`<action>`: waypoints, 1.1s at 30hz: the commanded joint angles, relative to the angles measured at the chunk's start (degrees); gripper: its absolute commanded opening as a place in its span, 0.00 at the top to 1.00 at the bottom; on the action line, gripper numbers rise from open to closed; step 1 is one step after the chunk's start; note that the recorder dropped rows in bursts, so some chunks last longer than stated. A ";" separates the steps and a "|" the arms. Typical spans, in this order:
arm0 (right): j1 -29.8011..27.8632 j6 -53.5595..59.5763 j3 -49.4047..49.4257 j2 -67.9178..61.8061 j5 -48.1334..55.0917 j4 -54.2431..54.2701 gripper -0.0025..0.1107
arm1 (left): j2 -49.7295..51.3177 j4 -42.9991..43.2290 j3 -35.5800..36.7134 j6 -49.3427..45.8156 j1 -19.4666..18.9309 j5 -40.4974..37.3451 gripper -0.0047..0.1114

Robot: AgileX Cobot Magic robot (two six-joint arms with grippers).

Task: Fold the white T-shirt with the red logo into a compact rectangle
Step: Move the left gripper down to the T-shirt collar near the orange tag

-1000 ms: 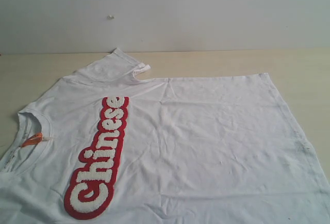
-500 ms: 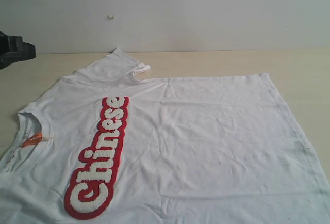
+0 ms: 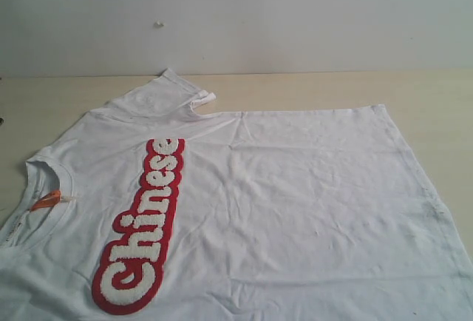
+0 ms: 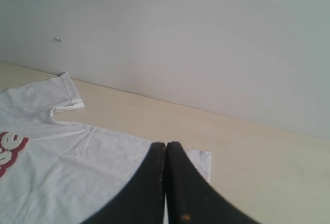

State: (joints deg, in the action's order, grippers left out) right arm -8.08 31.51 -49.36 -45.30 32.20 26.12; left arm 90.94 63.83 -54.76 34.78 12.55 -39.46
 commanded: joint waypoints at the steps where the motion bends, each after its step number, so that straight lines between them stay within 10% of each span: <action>1: 0.05 1.46 -0.41 -0.13 0.87 0.65 0.98 | 0.67 -31.66 -6.16 -42.52 2.70 -3.28 0.96; 4: 0.05 1.46 -0.41 -0.13 0.87 0.65 0.98 | -0.56 -50.59 -6.74 -78.55 3.47 -9.57 0.96; 8: 0.05 1.85 -0.41 -0.13 1.25 0.65 0.98 | -0.92 -58.76 -6.74 -97.00 3.36 -18.65 0.96; 15: 0.05 1.85 -0.41 -0.13 1.76 0.65 0.98 | -0.92 -58.66 -6.28 -99.36 3.36 -18.34 0.80; 23: 0.05 1.85 -0.41 -0.13 1.97 0.65 0.98 | -0.92 -57.48 -3.85 -99.68 3.36 -14.18 0.05; 33: 0.05 1.85 -0.41 -0.13 2.06 0.65 0.98 | -0.92 -52.69 -3.85 -103.08 3.36 -8.86 0.06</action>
State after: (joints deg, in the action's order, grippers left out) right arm -8.08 32.80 -49.36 -45.41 34.20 26.51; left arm 90.52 10.15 -58.82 -67.38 15.84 -50.79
